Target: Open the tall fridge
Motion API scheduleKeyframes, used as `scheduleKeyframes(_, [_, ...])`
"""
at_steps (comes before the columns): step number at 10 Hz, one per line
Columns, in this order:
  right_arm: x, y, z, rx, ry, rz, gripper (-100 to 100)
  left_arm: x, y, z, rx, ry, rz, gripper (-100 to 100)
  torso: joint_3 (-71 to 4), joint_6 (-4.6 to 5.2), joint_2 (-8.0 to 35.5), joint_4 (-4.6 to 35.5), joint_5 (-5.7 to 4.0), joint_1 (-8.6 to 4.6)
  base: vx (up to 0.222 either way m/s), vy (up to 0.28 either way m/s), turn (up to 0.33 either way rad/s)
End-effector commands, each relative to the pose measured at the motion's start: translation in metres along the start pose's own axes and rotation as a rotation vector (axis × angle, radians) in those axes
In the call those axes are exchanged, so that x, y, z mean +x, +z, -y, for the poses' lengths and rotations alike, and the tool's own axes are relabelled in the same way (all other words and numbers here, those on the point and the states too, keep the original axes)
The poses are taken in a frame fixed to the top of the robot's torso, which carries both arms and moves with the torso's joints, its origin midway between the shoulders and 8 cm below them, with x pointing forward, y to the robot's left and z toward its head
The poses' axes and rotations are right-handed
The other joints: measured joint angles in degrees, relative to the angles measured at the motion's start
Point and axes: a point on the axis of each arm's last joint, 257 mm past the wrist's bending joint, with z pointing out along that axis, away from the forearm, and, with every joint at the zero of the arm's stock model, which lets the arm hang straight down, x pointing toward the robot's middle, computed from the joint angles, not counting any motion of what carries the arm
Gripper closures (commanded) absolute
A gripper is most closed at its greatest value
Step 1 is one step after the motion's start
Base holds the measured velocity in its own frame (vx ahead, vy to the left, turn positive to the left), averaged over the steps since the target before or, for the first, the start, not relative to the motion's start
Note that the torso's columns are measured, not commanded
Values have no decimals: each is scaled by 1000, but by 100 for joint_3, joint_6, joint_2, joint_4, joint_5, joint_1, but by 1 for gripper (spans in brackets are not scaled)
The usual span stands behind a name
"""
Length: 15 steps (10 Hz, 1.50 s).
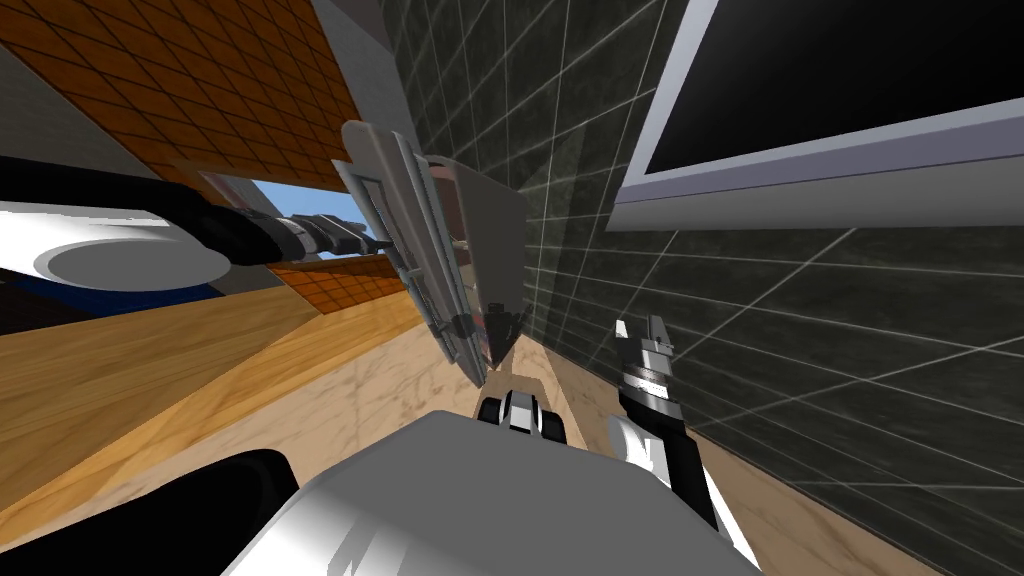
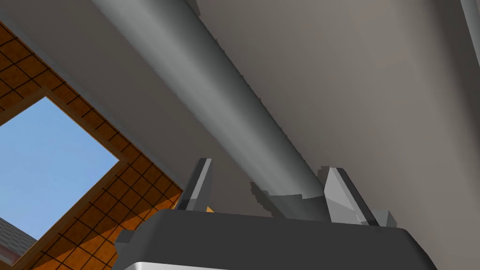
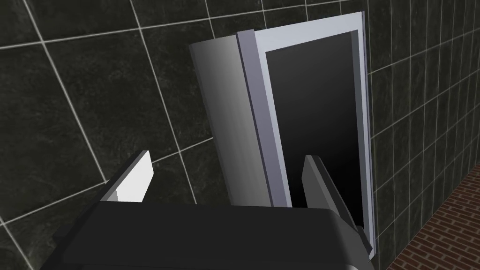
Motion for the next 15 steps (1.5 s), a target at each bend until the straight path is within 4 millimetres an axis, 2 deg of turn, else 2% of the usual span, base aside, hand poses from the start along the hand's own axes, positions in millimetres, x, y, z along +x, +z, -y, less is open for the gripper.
scheduleKeyframes(1, [0,0,0,0,0,0,0,29,-1,-18,-40,9,-63,100,-5,7,-3,-5,0,9,-235,329,-29])
scheduleKeyframes(3, [0,0,0,0,0,0,0,51,-1,-45,-98,13,-106,100,24,5,23,-5,6,-6,-226,386,-50])
scheduleKeyframes(4, [0,0,0,0,0,0,0,51,-1,-45,-98,13,-106,100,28,1,27,-2,7,-2,-170,318,-21])
scheduleKeyframes(6, [0,0,0,0,0,0,0,72,-3,-72,-156,16,-147,100,7,8,-5,-14,-1,-35,-141,312,-14])
scheduleKeyframes(8, [0,0,0,0,0,0,0,69,-2,-72,-155,11,-141,100,24,3,18,-11,4,-47,-124,174,-27])
scheduleKeyframes(9, [0,0,0,0,0,0,0,80,-1,-83,-179,15,-163,100,25,1,6,-16,-2,-79,-42,167,-7])
scheduleKeyframes(10, [0,0,0,0,0,0,0,89,0,-94,-204,19,-183,100,17,16,7,-14,-11,-53,-155,347,-92])
scheduleKeyframes(11, [0,0,0,0,0,0,0,89,0,-94,-204,19,-183,100,25,15,34,-3,4,11,-123,296,-79])
scheduleKeyframes(13, [0,0,0,0,0,0,0,107,0,-117,-257,24,-222,100,9,-2,6,-2,12,12,-87,307,-36])
scheduleKeyframes(14, [0,0,0,0,0,0,0,107,0,-117,-257,24,-222,100,7,7,4,-8,10,3,-72,275,-27])
scheduleKeyframes(15, [0,0,0,0,0,0,0,115,0,-128,-283,25,-241,100,-6,6,-15,-14,6,-17,-42,302,-17])
